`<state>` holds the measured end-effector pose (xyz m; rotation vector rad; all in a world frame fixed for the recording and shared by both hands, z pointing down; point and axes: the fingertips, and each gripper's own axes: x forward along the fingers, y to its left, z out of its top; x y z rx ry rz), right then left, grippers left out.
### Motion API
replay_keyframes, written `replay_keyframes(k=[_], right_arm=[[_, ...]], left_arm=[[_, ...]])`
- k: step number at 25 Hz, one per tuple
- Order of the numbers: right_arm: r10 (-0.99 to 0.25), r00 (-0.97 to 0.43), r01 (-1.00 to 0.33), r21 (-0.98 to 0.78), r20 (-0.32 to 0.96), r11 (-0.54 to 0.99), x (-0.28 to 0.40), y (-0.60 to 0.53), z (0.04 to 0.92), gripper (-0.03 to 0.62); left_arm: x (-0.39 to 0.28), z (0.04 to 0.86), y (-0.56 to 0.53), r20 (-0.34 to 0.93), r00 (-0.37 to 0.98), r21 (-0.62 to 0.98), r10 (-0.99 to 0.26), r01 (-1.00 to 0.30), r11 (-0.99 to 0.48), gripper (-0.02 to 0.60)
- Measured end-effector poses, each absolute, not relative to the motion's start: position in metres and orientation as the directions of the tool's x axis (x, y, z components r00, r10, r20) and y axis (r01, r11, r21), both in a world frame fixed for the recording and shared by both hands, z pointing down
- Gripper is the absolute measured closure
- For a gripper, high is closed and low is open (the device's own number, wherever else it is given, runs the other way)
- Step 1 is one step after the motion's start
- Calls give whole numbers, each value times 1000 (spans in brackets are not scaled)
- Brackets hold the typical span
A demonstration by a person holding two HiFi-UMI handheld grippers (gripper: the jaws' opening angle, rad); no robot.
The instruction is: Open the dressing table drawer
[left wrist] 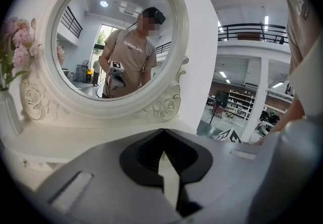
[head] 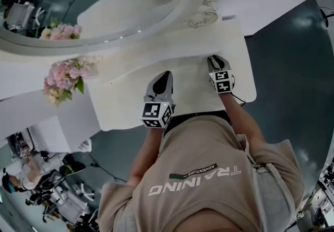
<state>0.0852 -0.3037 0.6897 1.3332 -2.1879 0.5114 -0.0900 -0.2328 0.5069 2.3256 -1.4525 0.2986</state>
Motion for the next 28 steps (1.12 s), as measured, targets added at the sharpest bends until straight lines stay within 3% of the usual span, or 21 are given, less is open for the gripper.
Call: replay_keyframes(k=[28], right_arm=[[-679,-389,-887,-55,623,458,96,-251,695,499]], left_arm=[[-82,508,-186,366,459,202,-810,-888,-412,563]])
